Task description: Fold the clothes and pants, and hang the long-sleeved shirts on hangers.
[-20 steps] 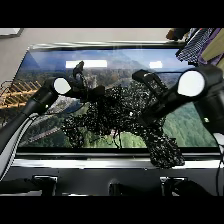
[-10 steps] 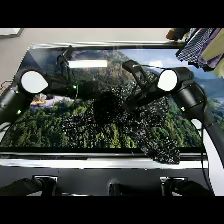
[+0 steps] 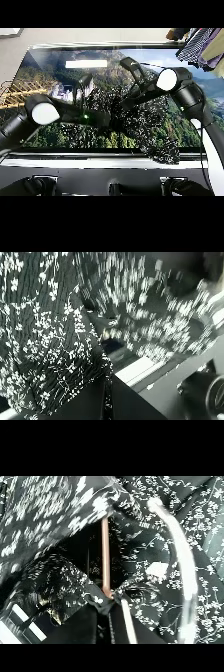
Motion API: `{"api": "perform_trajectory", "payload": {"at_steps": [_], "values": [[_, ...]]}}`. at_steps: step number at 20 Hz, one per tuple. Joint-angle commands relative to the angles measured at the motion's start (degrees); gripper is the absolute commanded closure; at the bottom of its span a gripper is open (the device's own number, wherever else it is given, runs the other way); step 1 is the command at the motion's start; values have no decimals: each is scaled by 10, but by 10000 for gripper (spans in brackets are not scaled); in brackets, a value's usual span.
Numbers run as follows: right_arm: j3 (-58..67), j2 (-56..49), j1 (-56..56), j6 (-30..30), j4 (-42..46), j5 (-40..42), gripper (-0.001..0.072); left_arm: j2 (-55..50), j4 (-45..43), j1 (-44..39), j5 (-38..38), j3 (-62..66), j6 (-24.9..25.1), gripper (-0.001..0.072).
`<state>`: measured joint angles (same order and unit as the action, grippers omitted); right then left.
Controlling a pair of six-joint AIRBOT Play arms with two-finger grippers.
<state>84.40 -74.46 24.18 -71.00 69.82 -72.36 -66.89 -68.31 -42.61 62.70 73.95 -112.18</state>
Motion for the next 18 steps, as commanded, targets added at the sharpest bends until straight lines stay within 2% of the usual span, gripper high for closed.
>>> {"api": "perform_trajectory", "payload": {"at_steps": [1, 2, 3, 4, 5, 7, 9, 12, 13, 14, 16, 18], "values": [[0, 18, 1, 18, 9, 5, 682, 19, -35, -35, -45, -64, -38, 684], [0, 24, 1, 26, 9, 1, 682, 19, -35, -31, -59, -68, -33, 581], [0, 30, 1, 41, 9, -7, 682, 19, -32, -19, -62, -62, -23, 268], [0, 35, 1, 63, 9, -16, 682, 22, -31, -2, -55, -51, -3, 40], [0, 38, 0, 94, 9, -27, 682, 27, -31, 18, -44, -38, 26, 17], [0, 42, -1, 161, -3, -36, 682, 42, -31, 75, -9, -14, 102, 17], [0, 44, -1, 186, -15, -12, 682, 60, -31, 142, 26, -2, 166, 18], [0, 43, -1, 303, -42, -13, 681, 67, -31, 216, 68, -2, 292, 31], [0, 41, -1, 351, -51, -26, 681, 66, -34, 226, 89, -2, 345, 32], [0, 38, -1, 388, -57, -38, 681, 66, -40, 232, 92, -2, 428, 32], [0, 31, -1, 404, -70, -48, 681, 59, -41, 233, 77, -5, 567, 33], [0, 23, -1, 413, -82, -52, 681, 55, -24, 233, 37, -21, 664, 33]]}}
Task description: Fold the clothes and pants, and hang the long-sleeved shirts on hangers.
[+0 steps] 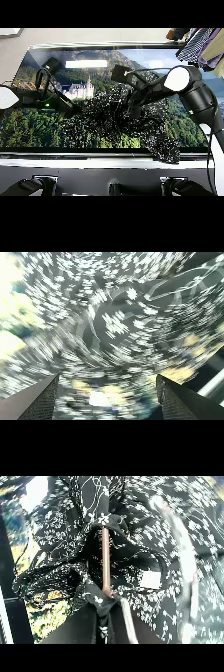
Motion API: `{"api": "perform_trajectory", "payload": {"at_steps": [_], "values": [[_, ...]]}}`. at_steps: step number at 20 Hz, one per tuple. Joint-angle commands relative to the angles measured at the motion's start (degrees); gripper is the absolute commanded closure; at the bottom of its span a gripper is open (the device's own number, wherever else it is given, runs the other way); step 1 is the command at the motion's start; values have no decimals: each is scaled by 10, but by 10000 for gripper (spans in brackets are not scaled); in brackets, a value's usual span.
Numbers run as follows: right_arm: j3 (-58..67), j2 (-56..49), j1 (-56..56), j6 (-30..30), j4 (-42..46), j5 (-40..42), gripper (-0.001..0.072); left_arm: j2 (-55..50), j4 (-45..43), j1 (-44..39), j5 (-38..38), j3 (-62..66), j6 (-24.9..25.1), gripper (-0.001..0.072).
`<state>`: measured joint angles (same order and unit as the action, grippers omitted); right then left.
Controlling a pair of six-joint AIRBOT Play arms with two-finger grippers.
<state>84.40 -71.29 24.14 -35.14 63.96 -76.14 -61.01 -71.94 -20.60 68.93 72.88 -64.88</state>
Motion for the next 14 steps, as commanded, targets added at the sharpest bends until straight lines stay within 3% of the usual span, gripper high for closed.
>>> {"api": "perform_trajectory", "payload": {"at_steps": [1, 3, 7, 12, 14], "values": [[0, -12, 0, 61, -27, -15, 681, -5, 47, 17, -49, -22, 242, 33], [0, -15, 0, 61, -28, -14, 681, -9, 122, 24, -58, -40, 321, 33], [0, -22, 0, 67, -33, -13, 681, -39, 185, 23, -30, -49, 394, 33], [0, -22, 0, 69, -48, -17, 681, -82, 212, 23, -34, -49, 412, 48], [0, -22, 0, 69, -58, -17, 681, -93, 222, 23, -34, -49, 420, 292]]}}
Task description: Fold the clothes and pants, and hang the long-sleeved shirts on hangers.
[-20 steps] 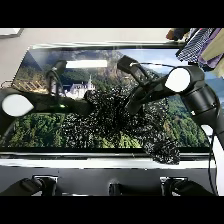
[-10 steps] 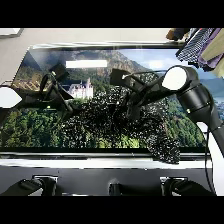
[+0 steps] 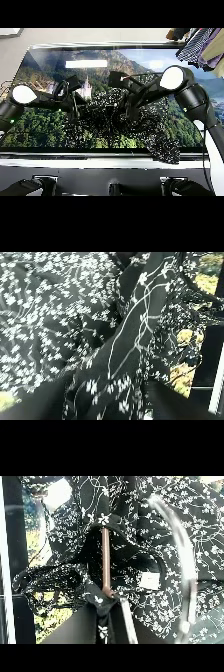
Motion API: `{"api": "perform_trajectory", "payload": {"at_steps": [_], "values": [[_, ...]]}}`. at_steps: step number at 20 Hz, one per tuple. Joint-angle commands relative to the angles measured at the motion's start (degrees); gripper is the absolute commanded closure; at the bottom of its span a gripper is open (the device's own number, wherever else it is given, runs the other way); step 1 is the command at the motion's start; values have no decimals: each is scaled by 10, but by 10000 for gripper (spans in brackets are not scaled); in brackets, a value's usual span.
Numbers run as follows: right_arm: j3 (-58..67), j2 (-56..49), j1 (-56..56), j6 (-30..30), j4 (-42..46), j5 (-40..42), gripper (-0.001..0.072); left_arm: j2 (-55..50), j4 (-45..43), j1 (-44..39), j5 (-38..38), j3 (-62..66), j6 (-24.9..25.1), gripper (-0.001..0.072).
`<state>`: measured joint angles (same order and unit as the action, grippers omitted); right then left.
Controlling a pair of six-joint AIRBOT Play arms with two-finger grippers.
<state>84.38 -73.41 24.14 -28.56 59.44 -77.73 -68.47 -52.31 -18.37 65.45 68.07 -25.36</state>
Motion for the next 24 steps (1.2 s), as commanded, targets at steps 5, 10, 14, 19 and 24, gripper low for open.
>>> {"api": "perform_trajectory", "payload": {"at_steps": [5, 10, 14, 19, 24], "values": [[0, 0, 0, 3, -18, -3, 680, -20, 29, 1, 1, 0, 24, 688], [7, 29, -1, -37, 63, 5, 323, -15, 29, 1, 1, 1, 24, 690], [15, 96, -75, -79, 111, 9, 240, 2, 29, 1, 1, 1, 25, 690], [7, 124, -266, -82, 61, -16, 138, 12, 45, 1, 1, 1, 31, 690], [-49, 80, -315, 15, 4, -12, 85, 13, 50, 1, 1, 1, 31, 691]]}}
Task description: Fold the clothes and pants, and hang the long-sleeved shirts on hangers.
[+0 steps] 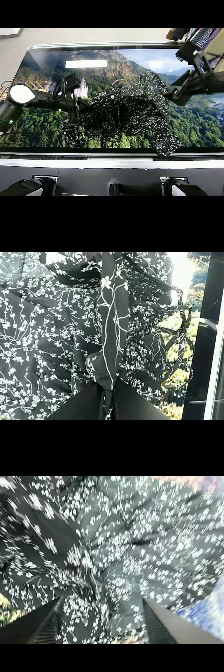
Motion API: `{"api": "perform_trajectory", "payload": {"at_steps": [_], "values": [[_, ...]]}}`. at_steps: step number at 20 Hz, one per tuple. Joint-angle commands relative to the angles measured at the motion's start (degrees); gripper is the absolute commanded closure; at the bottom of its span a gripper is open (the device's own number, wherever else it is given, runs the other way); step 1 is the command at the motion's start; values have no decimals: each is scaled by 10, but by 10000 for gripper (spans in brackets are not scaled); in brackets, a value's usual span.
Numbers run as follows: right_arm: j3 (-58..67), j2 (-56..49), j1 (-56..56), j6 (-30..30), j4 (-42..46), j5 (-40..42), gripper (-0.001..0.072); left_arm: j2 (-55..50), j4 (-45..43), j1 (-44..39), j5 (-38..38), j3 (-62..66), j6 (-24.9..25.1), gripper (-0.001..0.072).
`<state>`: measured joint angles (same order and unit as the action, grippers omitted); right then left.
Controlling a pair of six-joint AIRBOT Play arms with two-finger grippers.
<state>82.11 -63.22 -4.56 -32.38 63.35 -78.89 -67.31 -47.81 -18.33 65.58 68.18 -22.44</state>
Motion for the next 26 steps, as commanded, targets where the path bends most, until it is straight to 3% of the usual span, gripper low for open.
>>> {"api": "perform_trajectory", "payload": {"at_steps": [1, 11, 13, 14, 15, 17, 20, 21, 23, 25, 26], "values": [[-33, -43, -23, 83, -44, -1, 86, 2, 5, 0, 0, 0, 2, 690], [-34, -166, 60, 140, -101, 64, 104, 1, 5, 0, 0, 0, 2, 690], [-34, -175, 69, 140, -104, 62, 220, 1, 5, 0, 0, 0, 2, 690], [-34, -176, 70, 140, -105, 62, 226, 1, 5, 0, 0, 0, 2, 690], [-34, -176, 70, 140, -114, 59, 291, 1, 5, 0, 0, 0, 2, 690], [-34, -171, 70, 140, -115, 27, 683, 1, 5, 0, 0, 0, 2, 689], [-34, -153, 70, 142, -115, 1, 681, 1, 5, 0, 0, 0, 1, 683], [-34, -144, 70, 142, -114, -4, 682, 1, 5, 0, 0, 0, 1, 644], [-34, -119, 70, 136, -111, -7, 684, 1, 5, 0, -5, 0, -2, 381], [-34, -93, 70, 111, -103, -9, 685, 1, 5, 1, -32, 0, -34, 200], [-34, -80, 70, 101, -100, -15, 685, 1, 5, 1, -55, 0, -56, 144]]}}
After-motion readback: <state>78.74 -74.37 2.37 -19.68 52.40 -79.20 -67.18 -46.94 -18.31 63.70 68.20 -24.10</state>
